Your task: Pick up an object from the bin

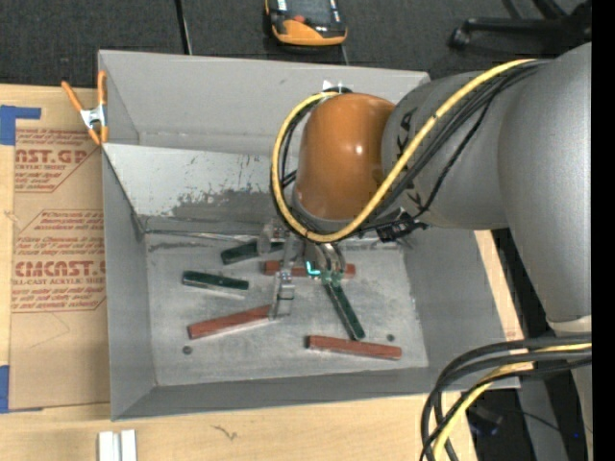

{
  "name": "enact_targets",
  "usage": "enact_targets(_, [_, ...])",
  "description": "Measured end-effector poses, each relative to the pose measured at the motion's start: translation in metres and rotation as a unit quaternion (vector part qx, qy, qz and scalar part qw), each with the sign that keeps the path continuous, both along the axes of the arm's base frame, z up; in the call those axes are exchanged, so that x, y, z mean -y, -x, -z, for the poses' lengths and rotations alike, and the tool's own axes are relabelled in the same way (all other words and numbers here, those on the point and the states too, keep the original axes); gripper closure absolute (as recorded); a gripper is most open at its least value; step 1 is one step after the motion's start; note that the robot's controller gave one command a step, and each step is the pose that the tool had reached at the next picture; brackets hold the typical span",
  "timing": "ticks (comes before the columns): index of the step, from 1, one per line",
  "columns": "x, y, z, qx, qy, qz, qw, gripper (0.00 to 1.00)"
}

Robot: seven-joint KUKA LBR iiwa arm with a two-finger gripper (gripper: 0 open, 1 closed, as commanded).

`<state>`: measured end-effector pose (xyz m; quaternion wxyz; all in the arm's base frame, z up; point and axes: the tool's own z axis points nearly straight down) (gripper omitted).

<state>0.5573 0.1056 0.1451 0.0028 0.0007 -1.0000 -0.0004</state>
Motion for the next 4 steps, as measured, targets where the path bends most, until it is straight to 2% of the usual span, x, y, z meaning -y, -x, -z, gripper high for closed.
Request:
enact_targets(1, [0.000,-0.002,-0.003,0.0032,0.000,0.000,1.0000,0.00])
enact_targets(2, [0.050,-0.011,0.061,0.0056,0.000,-0.047,0.9989,0.00])
enact_targets(3, [-0.007,0.007,0.073,0.0043,0.000,0.010,0.9999,0.00])
enact_targets(4, [0.030,-0.004,0.074,0.0049,-0.001,-0.001,1.0000,0.00])
